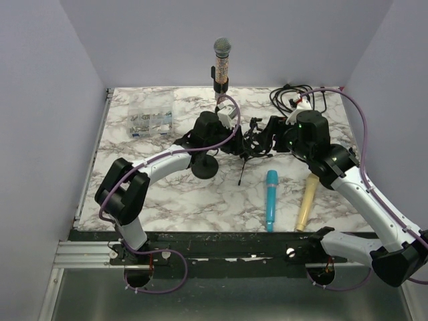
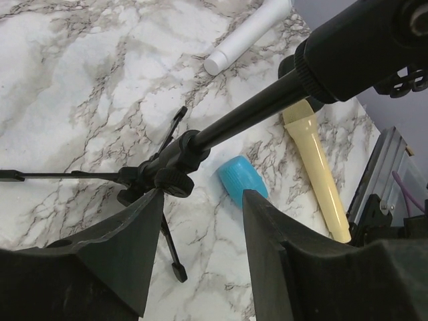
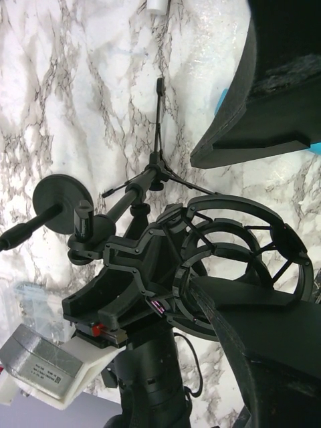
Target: Remove the microphone from the stand
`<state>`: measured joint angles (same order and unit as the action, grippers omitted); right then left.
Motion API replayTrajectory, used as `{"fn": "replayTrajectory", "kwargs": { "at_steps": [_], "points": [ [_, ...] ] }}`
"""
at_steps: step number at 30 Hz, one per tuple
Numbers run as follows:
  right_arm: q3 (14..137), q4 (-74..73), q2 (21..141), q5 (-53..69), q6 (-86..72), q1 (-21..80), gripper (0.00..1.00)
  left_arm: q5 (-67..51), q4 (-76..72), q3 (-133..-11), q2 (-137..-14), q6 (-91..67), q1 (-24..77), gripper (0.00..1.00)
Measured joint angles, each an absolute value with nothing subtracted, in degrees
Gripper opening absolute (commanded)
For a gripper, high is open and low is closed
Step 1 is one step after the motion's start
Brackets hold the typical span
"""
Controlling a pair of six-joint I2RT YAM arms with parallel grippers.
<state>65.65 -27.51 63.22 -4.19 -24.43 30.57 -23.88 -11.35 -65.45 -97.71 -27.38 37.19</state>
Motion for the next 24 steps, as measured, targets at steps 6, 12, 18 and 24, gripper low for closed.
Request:
{"fn": "replayTrajectory", "kwargs": {
  "at_steps": [6, 12, 18, 24],
  "points": [
    [65.65, -27.49, 63.26, -3.55, -24.40, 30.57, 0.71, -25.17, -11.51, -66.48, -99.33, -27.51, 37.04, 0.39],
    [65.60, -27.49, 63.26, -3.31, -24.40, 30.57, 0.70, -26.48, -11.84, -66.63, -100.12, -29.06, 36.25, 0.34],
    [65.58, -27.49, 63.26, -3.36, -24.32, 30.57, 0.70, -27.11, -11.86, -66.63, -101.06, -30.74, 35.70, 0.51],
    [65.25, -27.24, 63.24, -3.36, -24.32, 30.57, 0.70, -26.48, -11.84, -66.63, -101.03, -31.16, 35.97, 0.51]
  ]
}}
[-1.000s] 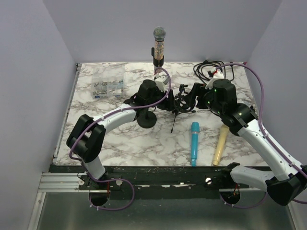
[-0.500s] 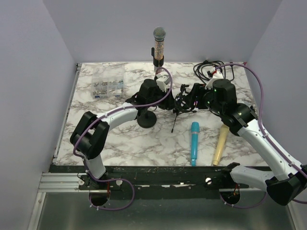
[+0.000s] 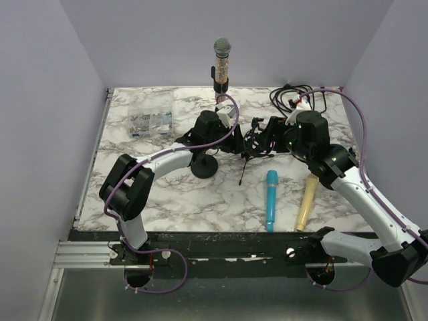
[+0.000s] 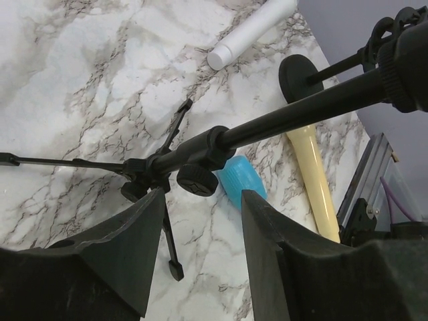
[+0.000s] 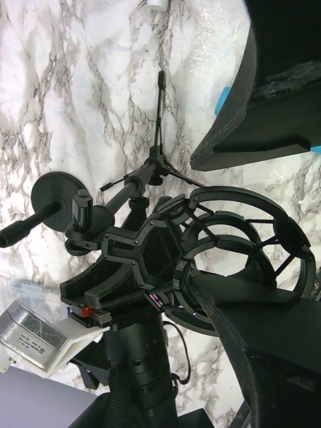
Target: Remove the microphone from the stand
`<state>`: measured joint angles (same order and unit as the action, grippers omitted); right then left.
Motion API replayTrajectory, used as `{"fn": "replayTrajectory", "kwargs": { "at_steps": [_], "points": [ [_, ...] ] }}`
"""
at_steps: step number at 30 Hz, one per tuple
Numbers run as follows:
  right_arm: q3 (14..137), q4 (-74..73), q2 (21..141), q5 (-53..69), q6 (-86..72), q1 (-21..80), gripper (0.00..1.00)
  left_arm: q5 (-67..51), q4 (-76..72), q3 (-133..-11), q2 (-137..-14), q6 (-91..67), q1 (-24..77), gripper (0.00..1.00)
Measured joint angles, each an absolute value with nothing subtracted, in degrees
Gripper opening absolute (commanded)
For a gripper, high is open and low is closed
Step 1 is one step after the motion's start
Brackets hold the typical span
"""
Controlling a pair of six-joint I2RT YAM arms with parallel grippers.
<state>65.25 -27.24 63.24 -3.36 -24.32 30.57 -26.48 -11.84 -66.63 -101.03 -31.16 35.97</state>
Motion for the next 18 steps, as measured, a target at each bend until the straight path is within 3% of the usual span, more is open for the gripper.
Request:
{"fn": "replayTrajectory", "kwargs": {
  "at_steps": [9, 18],
  "points": [
    [64.62, -26.48, 63.09, -3.36, -24.34, 30.57, 0.70, -23.55, -11.46, -66.61, -100.51, -31.18, 37.58, 0.53],
    [64.05, -26.39, 62.33, -3.36, -24.29, 30.57, 0.69, -22.44, -10.76, -67.70, -100.51, -31.20, 37.63, 0.35]
  ]
}}
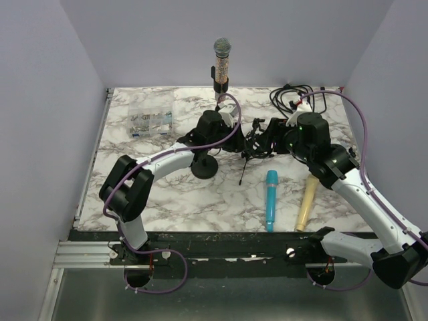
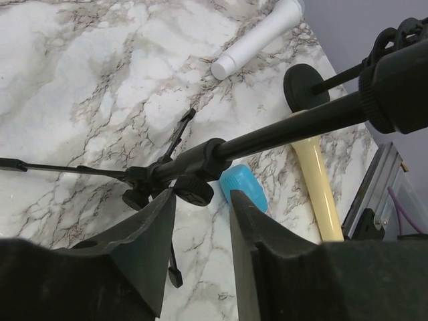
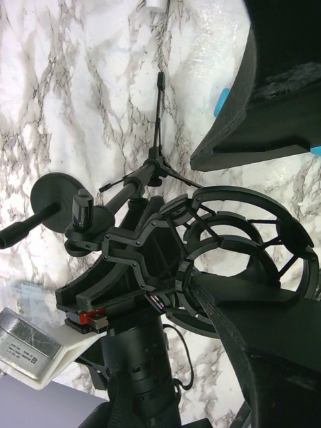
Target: Remove the microphone from the stand
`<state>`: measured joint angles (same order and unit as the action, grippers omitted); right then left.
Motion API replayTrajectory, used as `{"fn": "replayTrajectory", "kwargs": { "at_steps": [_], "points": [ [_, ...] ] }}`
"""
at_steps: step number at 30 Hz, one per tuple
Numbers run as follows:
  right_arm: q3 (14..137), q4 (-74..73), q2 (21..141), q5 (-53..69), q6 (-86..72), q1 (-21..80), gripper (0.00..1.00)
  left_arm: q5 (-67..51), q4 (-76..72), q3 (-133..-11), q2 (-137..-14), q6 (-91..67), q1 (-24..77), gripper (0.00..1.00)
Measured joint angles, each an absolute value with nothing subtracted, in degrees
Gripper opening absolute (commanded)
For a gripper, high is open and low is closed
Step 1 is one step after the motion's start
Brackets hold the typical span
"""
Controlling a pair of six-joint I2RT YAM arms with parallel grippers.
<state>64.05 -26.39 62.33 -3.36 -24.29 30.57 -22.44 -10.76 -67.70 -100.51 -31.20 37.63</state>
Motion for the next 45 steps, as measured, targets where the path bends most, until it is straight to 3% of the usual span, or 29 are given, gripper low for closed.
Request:
{"fn": "replayTrajectory", "kwargs": {
  "at_steps": [13, 17, 40, 41, 45],
  "points": [
    [63.31, -25.34, 62.19, -3.44, -23.22, 30.57, 0.69, -23.81, -11.20, -69.45, -102.69, -33.50, 37.34, 0.12],
    [63.09, -25.34, 61.87, -4.27, -22.72, 30.57, 0.69, -24.47, -11.84, -69.56, -103.09, -36.27, 37.21, 0.00],
    [61.32, -25.34, 59.92, -6.61, -22.39, 30.57, 0.69, -17.80, -17.17, -64.55, -102.24, -73.47, 38.15, 0.00],
    [61.32, -25.34, 59.92, -6.61, -22.39, 30.57, 0.69, -17.52, -17.10, -64.55, -102.24, -74.37, 38.28, 0.02],
    [61.32, -25.34, 59.92, -6.72, -22.41, 30.57, 0.70, -15.07, -16.38, -64.55, -101.93, -76.40, 39.11, 0.49]
  ]
}}
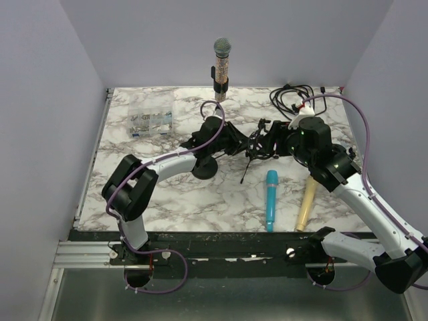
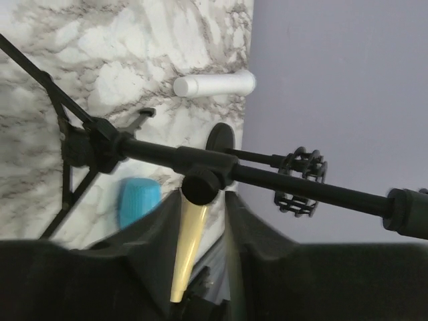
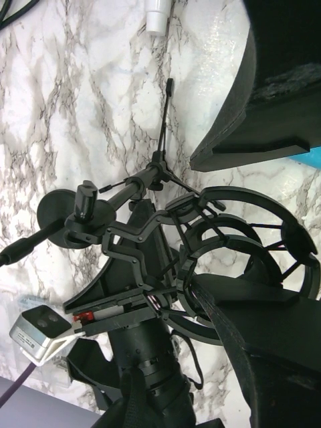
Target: Remove the microphone from the stand
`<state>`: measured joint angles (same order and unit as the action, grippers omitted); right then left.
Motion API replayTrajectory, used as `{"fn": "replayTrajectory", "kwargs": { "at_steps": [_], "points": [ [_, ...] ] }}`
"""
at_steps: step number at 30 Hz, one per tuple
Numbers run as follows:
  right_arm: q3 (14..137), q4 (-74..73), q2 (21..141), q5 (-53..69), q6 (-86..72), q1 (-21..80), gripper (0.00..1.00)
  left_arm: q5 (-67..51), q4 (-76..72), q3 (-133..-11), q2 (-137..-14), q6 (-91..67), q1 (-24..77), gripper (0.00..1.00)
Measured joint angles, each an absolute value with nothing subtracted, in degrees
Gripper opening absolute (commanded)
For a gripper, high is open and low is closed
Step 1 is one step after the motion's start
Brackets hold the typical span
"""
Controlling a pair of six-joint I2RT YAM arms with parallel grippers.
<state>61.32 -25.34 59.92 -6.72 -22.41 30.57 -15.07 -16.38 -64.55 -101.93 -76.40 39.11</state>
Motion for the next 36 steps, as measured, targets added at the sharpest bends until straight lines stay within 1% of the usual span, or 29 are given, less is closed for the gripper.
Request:
{"fn": "replayTrajectory", "kwargs": {
  "at_steps": [1, 3, 7, 9, 15, 18, 21, 25, 31, 33, 36],
  "points": [
    [61.32, -25.36, 59.92, -6.74, -22.41, 30.57, 0.70, -14.02, -15.64, -64.55, -101.58, -75.90, 39.38, 0.55],
    [61.32, -25.23, 59.90, -7.05, -22.39, 30.57, 0.71, -13.17, -13.87, -64.60, -100.25, -74.83, 40.12, 0.61],
    [61.32, -25.23, 59.88, -7.07, -22.41, 30.57, 0.71, -11.53, -13.52, -64.60, -96.27, -69.10, 41.76, 0.66],
    [61.32, -25.21, 59.55, -7.05, -22.41, 30.57, 0.71, -10.59, -13.13, -64.45, -94.56, -65.21, 42.09, 0.66],
    [61.32, -25.45, 59.31, -7.05, -22.37, 30.41, 0.71, -11.20, -12.71, -64.79, -93.51, -48.84, 42.02, 0.60],
    [61.32, -25.45, 59.33, -7.07, -22.37, 30.41, 0.71, -12.05, -12.43, -65.17, -93.54, -40.91, 42.15, 0.60],
    [61.32, -25.43, 59.42, -7.01, -22.39, 30.41, 0.71, -13.32, -11.62, -65.89, -94.04, -33.32, 42.13, 0.63],
    [61.32, -25.39, 59.66, -6.57, -22.41, 30.41, 0.71, -15.38, -12.34, -66.94, -95.83, -23.07, 42.13, 0.64],
    [61.32, -25.82, 59.68, -6.39, -22.41, 30.41, 0.71, -17.50, -18.94, -65.45, -96.97, -11.22, 41.60, 0.63],
    [61.32, -26.02, 59.68, -6.39, -22.39, 30.41, 0.71, -18.31, -20.38, -65.47, -97.67, -8.84, 41.41, 0.60],
    [61.32, -26.22, 59.70, -6.42, -22.39, 30.41, 0.71, -21.87, -21.43, -66.59, -99.74, -6.24, 40.71, 0.53]
  ]
}}
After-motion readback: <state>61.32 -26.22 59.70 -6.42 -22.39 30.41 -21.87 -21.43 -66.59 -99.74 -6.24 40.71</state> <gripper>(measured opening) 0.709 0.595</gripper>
